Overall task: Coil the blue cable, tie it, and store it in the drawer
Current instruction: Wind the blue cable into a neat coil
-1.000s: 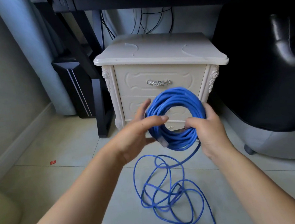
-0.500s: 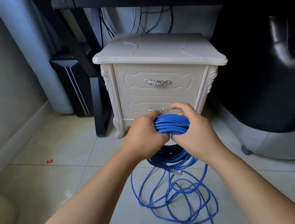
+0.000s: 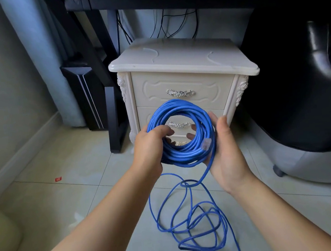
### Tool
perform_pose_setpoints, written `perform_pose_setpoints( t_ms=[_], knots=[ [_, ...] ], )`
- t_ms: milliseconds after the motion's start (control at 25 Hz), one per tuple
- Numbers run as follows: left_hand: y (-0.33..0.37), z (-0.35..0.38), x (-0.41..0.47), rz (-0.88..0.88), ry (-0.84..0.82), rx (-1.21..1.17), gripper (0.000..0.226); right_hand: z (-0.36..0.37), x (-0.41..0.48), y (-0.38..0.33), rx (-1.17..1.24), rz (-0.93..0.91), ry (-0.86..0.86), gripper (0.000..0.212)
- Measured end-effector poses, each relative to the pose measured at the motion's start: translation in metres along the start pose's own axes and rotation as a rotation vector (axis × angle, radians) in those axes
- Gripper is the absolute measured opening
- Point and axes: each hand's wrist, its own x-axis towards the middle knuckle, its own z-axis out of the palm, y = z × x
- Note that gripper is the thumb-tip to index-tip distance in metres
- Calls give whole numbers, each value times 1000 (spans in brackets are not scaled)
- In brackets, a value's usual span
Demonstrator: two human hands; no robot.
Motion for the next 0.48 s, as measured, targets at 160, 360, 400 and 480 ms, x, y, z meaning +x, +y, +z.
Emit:
perform_pose_setpoints(
  t_ms=[160, 360, 400, 480],
  knots=[
    [-11, 3, -4, -103, 19, -141, 9, 12, -5, 14, -226, -35, 107, 90],
    [-18, 4, -8, 22, -192, 258, 37, -2, 9, 4, -124, 3, 386, 32],
    [-15, 3, -9, 18, -223, 319, 42, -7, 11, 0, -151, -21, 391, 30],
    [-8, 1, -10, 41, -247, 392, 48, -11, 10, -6, -263, -91, 338, 37]
  ],
)
